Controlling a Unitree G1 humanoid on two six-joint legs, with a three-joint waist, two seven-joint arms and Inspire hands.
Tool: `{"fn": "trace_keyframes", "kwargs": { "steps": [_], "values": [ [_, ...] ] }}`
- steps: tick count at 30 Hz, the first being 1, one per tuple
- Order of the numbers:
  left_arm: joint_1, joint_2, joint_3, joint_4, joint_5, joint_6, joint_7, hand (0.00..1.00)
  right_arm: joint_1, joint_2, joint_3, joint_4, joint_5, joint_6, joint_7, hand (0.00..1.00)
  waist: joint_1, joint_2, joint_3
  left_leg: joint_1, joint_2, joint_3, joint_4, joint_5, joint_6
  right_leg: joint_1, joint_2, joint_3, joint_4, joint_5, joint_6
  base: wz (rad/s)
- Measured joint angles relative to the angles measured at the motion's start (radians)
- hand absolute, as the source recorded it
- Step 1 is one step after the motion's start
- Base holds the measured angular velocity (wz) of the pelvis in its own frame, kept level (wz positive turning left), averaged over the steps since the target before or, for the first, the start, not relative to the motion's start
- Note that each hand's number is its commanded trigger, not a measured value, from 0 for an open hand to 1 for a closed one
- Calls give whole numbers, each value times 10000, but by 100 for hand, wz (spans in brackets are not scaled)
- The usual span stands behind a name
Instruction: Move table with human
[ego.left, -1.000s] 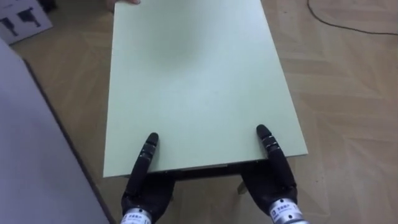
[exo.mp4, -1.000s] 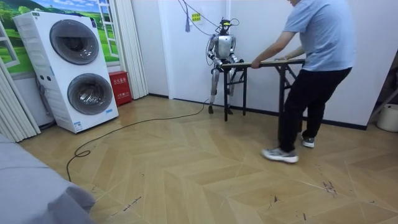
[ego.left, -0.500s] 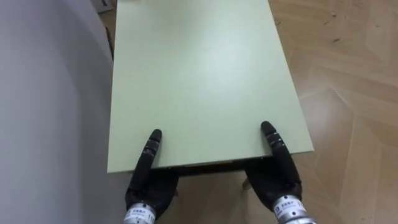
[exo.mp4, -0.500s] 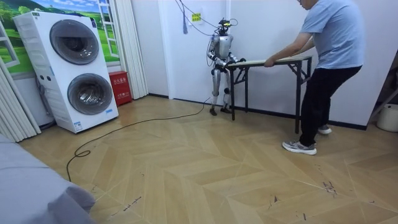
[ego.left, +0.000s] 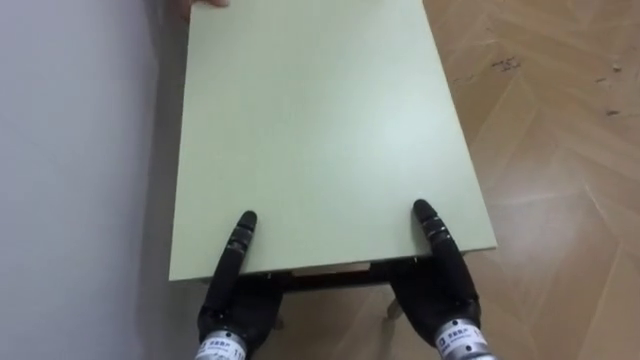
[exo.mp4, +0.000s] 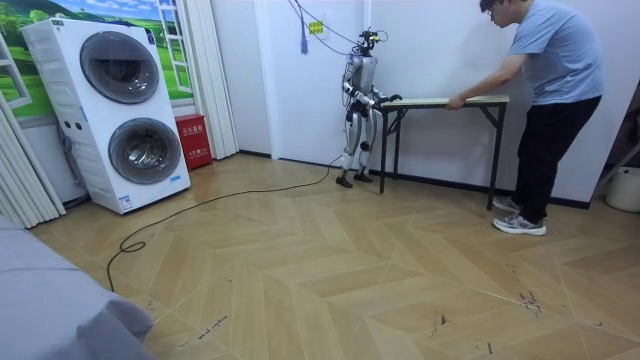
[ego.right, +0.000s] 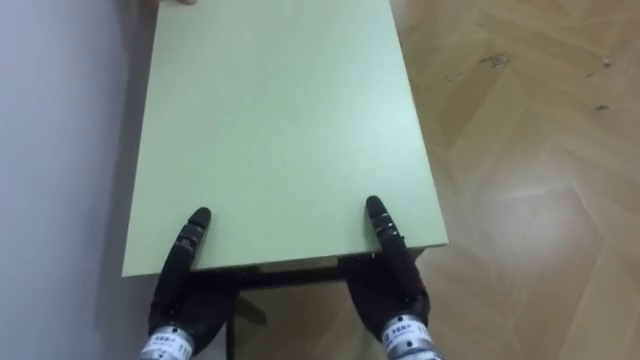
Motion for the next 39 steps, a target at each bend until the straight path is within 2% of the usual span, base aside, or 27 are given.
{"fn": "trace_keyframes", "kwargs": {
  "steps": [2, 5, 7, 9, 11, 12, 14, 16, 17, 20, 22, 24, 27, 28, 29, 30, 31, 34, 36, 39],
  "values": [
    [-48, 51, 3, 0, -3, 36, 88, 100, 8, 6, 11, 0, 55, 0, -60, 100, -4, 3, -1, 24, -33, -30, -20, 0, 1, 43, -26, -29, 39, 4, 8, 13],
    [-69, 72, -4, 0, 6, 77, 203, 100, 88, 59, 38, 0, 61, 0, -131, 100, -59, 4, 0, 123, -86, -523, -17, 0, 1, 68, 3, 20, -38, 34, 63, 16],
    [-73, 67, -13, 2, 6, 99, 255, 100, 89, 34, -1, 1, 71, 0, -142, 100, -209, 5, 0, 109, -190, -582, -23, 0, 2, 198, -17, 12, -139, 69, 46, 27],
    [-73, 60, -17, 4, 6, 158, 368, 100, 95, 24, -2, 4, 84, 0, -247, 100, -266, 27, 8, 193, -188, -624, -39, 0, 2, 205, -15, 19, 51, 36, 87, 18],
    [-73, 20, -13, 21, 3, 230, 465, 100, 158, 45, -36, 27, 63, 9, -266, 100, -292, 59, 27, 274, -194, -954, -39, 0, 1, 169, 19, 217, 137, -38, 118, 12],
    [-73, 47, -7, 23, 3, 273, 466, 100, 165, 44, -66, 24, 36, 17, -265, 100, -291, 54, 30, 254, -255, -996, -64, -1, 1, 155, 70, 544, -306, 11, 65, 16],
    [-73, -26, -5, 25, 14, 323, 468, 100, 158, -4, -118, 4, 22, 23, -259, 100, -347, 117, 23, 174, -291, -765, -155, -5, -4, 213, 61, 517, -346, 47, 40, 16],
    [-79, -52, 76, 22, 160, 438, 468, 100, 181, -6, -127, 8, 82, 35, -258, 100, -444, 133, 16, 174, -204, -270, -275, -4, -4, 204, 112, 519, -327, 46, 39, 23],
    [-79, -48, 78, 21, 201, 450, 468, 100, 205, -8, -132, 7, 88, 38, -247, 100, -484, 133, 16, 171, -199, -248, -276, -4, -3, 203, 118, 525, -309, 46, 39, 28],
    [-76, -45, 82, 23, 276, 454, 468, 100, 238, 27, -136, 8, 88, 40, -228, 100, -422, 152, 11, 205, -150, -357, -272, -4, -3, 17, 133, 559, -76, 44, 42, -3],
    [-59, -84, 82, 26, 369, 484, 468, 100, 352, 78, -198, 8, 89, 51, -171, 100, -311, 151, 12, 258, -159, -597, -280, -4, -3, 4, 131, 536, 16, 42, 46, -9],
    [-42, -88, 83, 36, 376, 526, 468, 100, 386, 91, -212, 28, 92, 56, -170, 100, -313, 154, 10, 339, -165, -582, -328, -4, -3, 61, 132, 531, 37, 43, 47, 0],
    [-30, -85, 67, 223, 377, 540, 450, 100, 382, 122, -237, 245, 112, 129, -151, 100, -258, 166, 17, 606, -58, -718, -501, -2, -4, -56, 190, 555, 464, -42, 111, -6],
    [-16, -71, 59, 312, 377, 536, 426, 100, 373, 172, -240, 367, 92, 151, -140, 100, -239, 142, 3, 657, -62, -944, -496, -2, -5, -98, 163, 713, 115, -40, 61, -9],
    [-17, -88, 64, 361, 369, 536, 393, 100, 358, 173, -241, 384, 64, 150, -139, 100, -233, 136, 8, 655, -99, -941, -497, -3, -7, -147, 153, 777, -277, 53, -13, 0],
    [-16, -237, 68, 552, 369, 554, 343, 100, 382, 115, -270, 452, 10, 143, -108, 100, -299, 236, -16, 671, -124, -857, -521, -8, -18, -96, 138, 580, -385, 190, -184, 3],
    [1, -292, 79, 674, 375, 579, 301, 100, 374, 90, -267, 562, 12, 140, -51, 100, -278, 261, -20, 749, -72, -505, -619, -5, -22, -31, 145, 520, -310, 199, -193, 7],
    [-32, -323, 202, 826, 580, 685, 161, 100, 375, 178, -273, 722, 73, 151, 0, 100, -366, 173, -16, 880, 31, 146, -741, -6, -22, 86, 183, 525, -316, 199, -194, 14],
    [-84, -425, 306, 1040, 762, 685, -18, 100, 371, 280, -318, 799, 54, 170, 37, 100, -317, 129, -17, 910, 45, 311, -759, -6, -22, 90, 197, 530, -318, 199, -194, -3],
    [-124, -639, 430, 1365, 1025, 698, -230, 100, 382, 354, -440, 975, 55, 279, 86, 100, -281, 65, -12, 1102, 20, 336, -853, -9, -21, 211, 218, 519, -313, 200, -192, -2]
  ]
}}
